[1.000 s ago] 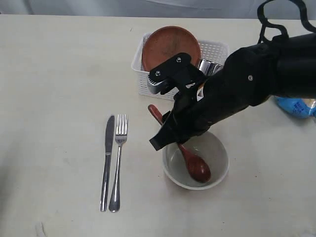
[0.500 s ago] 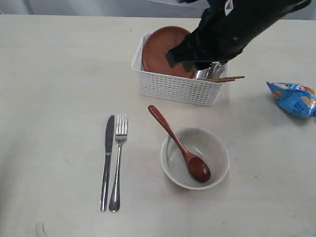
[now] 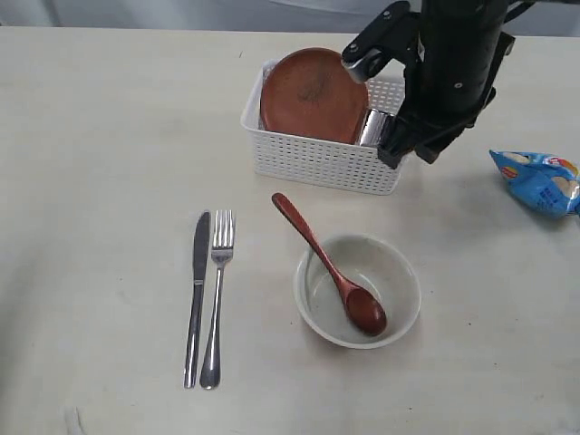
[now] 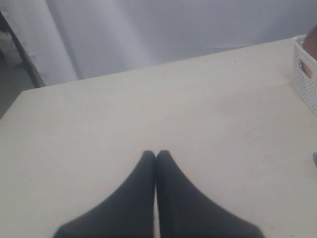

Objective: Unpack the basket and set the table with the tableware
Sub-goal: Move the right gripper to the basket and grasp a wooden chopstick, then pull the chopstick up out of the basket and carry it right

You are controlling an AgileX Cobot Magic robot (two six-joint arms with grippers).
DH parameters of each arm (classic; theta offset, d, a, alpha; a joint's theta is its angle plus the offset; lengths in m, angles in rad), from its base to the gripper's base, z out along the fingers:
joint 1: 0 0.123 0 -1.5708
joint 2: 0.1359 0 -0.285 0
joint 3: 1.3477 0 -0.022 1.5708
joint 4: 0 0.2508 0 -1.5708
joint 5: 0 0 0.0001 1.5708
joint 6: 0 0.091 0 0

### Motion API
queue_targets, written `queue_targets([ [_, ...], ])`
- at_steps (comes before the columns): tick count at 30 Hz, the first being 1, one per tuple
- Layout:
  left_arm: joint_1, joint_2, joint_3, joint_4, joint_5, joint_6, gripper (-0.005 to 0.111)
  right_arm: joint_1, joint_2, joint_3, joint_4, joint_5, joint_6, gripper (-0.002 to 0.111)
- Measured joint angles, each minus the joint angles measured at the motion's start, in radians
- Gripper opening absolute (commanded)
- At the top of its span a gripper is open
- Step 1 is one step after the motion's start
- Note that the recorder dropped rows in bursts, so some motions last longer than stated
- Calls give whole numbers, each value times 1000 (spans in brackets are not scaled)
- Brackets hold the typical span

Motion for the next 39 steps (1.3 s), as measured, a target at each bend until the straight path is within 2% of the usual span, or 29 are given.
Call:
queue_targets([
  [9,0,0,0,0,0,0,0,0,22,0,-48,-99,-4,44],
  [25,0,0,0,2,0,0,0,0,112,-2,-78,-72,-18,43],
  [27,0,0,0,2,0,0,0,0,117,-2,-84,-72,-18,38],
  [32,0,0,0,2,0,0,0,0,121,-2,-112,-72,-18,13],
  [34,0,0,0,2,0,0,0,0,121,-2,-124,-70,-18,7],
  [39,0,0,0,2,0,0,0,0,121,-2,-160,-44,-18,7],
])
